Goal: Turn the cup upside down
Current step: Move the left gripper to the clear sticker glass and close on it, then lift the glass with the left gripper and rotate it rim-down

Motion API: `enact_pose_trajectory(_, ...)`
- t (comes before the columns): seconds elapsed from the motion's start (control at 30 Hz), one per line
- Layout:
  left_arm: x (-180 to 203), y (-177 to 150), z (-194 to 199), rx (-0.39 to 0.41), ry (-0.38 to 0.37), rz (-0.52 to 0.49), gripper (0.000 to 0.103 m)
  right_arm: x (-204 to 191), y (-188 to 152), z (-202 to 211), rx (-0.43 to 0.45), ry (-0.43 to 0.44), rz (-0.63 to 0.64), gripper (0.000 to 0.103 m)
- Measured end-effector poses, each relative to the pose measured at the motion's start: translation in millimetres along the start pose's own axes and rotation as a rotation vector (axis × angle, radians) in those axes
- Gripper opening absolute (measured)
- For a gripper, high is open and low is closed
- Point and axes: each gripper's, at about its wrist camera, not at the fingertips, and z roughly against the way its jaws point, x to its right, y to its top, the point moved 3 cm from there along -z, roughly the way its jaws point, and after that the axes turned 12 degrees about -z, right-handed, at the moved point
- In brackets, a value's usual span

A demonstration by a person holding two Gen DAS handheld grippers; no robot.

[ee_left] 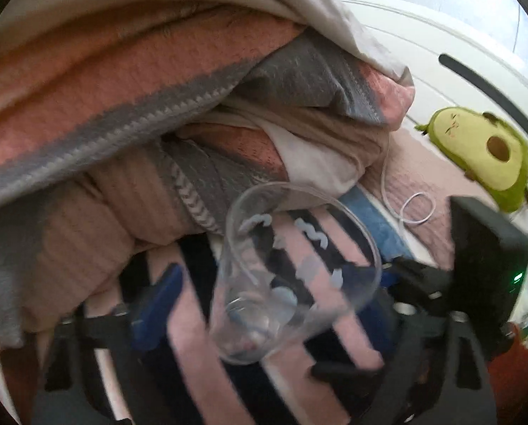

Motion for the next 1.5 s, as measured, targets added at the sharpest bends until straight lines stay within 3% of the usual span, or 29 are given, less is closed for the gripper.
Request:
enact_pose_trajectory(0.03, -2.3, 0.7, -3.1, 0.002, -0.033, 0.014, 0.066, -0.6, 1.3, -5.3, -0.007, 0.020, 0.001, 0.103)
enact_pose_trajectory(0.2, -13.0, 2.1, -1.3, 0.036, -0.053, 0.055, 0.064, -4.4, 12.6, -27.9, -0.028, 0.191, -0.045, 0.103)
enact_pose_trajectory(0.3, -15.8, 0.9, 1.5, 0.036, -0.071, 0.064, 0.064, -13.6, 23.5, -39.3, -0.018, 0.227, -0.016, 0.103)
enact_pose_trajectory(0.37, -18.9, -0.7, 4.2, 0.034, -0.076, 0.082, 0.064, -20.4, 26.8, -47.5, -0.026, 0.236, 0.003, 0.095)
enact_pose_trajectory(0.4, -20.1, -2.2, 5.8, 0.029, -0.068, 0.088, 0.063, -21.9, 28.4, -58.2, -0.043, 0.220, 0.013, 0.075)
enact_pose_trajectory(0.43, -21.3, -4.3, 8.6, 0.030, -0.076, 0.097, 0.063, -24.8, 26.8, -67.3, -0.066, 0.195, 0.024, 0.068)
enact_pose_trajectory(0.6, 6.3, -22.4, 41.7, 0.039, -0.129, 0.102, 0.063, -47.3, 5.1, -43.7, -0.051, 0.152, 0.107, 0.066)
enact_pose_trajectory(0.83, 64.1, -64.6, 77.5, 0.076, -0.279, 0.224, 0.060, -78.6, -56.3, 22.6, -0.053, 0.034, 0.213, 0.063)
enact_pose_trajectory(1.0, 74.3, -98.3, 83.1, 0.049, -0.326, 0.342, 0.059, -79.0, -85.2, 43.8, -0.142, -0.030, 0.241, 0.059)
enact_pose_trajectory(1.1, 61.6, -119.9, 84.1, 0.058, -0.365, 0.435, 0.060, -81.6, -95.8, 38.7, -0.171, -0.080, 0.253, 0.059)
enact_pose_trajectory(1.23, 38.9, -135.0, 90.7, 0.048, -0.291, 0.483, 0.059, -85.9, -103.5, 31.0, -0.164, -0.124, 0.302, 0.059)
enact_pose_trajectory(1.37, 9.5, -149.6, 107.1, 0.061, -0.264, 0.527, 0.059, -88.2, -99.7, 14.2, -0.195, -0.102, 0.293, 0.059)
enact_pose_trajectory(1.43, 0.8, -149.0, 118.5, 0.070, -0.238, 0.497, 0.061, -92.4, -100.6, 10.7, -0.192, -0.085, 0.310, 0.058)
enact_pose_trajectory(1.5, -0.3, -135.5, 128.2, 0.066, -0.208, 0.419, 0.071, -93.0, -99.5, 14.2, -0.189, -0.067, 0.289, 0.058)
